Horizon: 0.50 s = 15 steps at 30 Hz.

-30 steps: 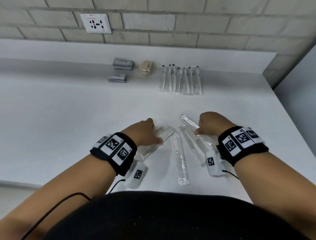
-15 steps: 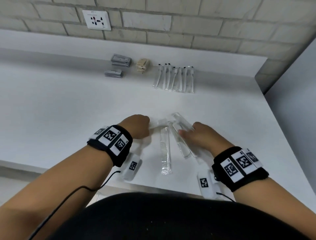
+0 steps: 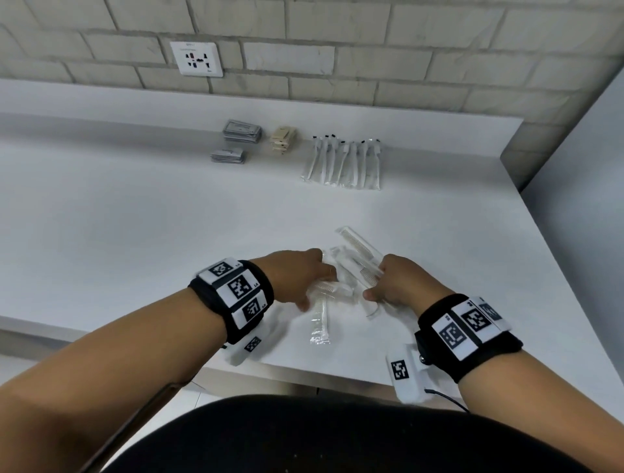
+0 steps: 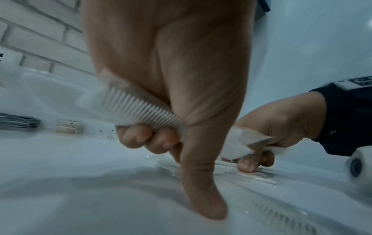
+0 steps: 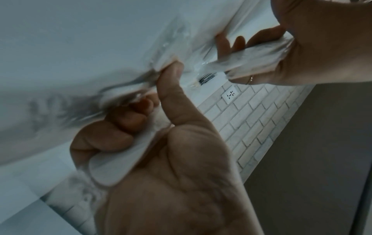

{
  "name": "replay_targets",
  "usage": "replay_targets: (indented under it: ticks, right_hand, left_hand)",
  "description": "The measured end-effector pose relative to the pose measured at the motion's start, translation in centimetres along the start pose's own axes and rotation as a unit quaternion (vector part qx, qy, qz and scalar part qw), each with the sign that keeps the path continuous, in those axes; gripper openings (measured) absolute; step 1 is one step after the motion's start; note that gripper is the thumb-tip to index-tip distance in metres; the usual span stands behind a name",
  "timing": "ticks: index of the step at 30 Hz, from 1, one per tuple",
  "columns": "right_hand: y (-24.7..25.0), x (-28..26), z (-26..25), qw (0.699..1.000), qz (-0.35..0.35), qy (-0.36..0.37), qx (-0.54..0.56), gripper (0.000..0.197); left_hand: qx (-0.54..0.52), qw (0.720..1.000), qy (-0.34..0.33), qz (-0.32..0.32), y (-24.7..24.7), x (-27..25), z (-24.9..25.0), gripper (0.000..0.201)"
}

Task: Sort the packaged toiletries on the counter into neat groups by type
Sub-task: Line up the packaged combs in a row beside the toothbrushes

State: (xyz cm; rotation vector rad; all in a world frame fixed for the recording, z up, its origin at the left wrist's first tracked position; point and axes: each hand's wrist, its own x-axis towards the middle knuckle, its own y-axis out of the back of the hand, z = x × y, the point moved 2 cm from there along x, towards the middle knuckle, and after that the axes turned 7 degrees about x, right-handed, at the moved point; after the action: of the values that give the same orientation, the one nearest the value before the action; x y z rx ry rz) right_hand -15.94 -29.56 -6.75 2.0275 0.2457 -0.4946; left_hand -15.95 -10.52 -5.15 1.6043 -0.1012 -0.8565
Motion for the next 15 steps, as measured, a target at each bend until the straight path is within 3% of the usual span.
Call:
replay_targets:
  ticks: [5, 8, 11, 15]
  right_hand:
    - [-0.2, 0.1, -0.7, 0.999, -0.013, -0.004, -0.038, 0.061]
    - [-0.5, -0.3, -1.4, 0.999, -0.029, 0.019, -0.031, 0.041]
    - [0.0, -0.3, -2.5, 0.998, 0.015, 0.056, -0.008, 0.010]
    - [1.3, 0.9, -3.0, 0.993, 0.106, 0.045, -0.007, 0.013]
  left_hand:
    - [0.005, 1.000, 0.014, -0.012, 0.1, 0.4, -0.8, 0.065]
    - [-0.014, 0.999, 0.022, -0.020, -0.1, 0.6, -1.3, 0.064]
    - [0.004, 1.000, 0.006, -0.021, -0.2, 0.6, -1.3, 0.051]
    - [0.007, 0.999, -0.031, -0.021, -0.4, 0.6, -1.5, 0.023]
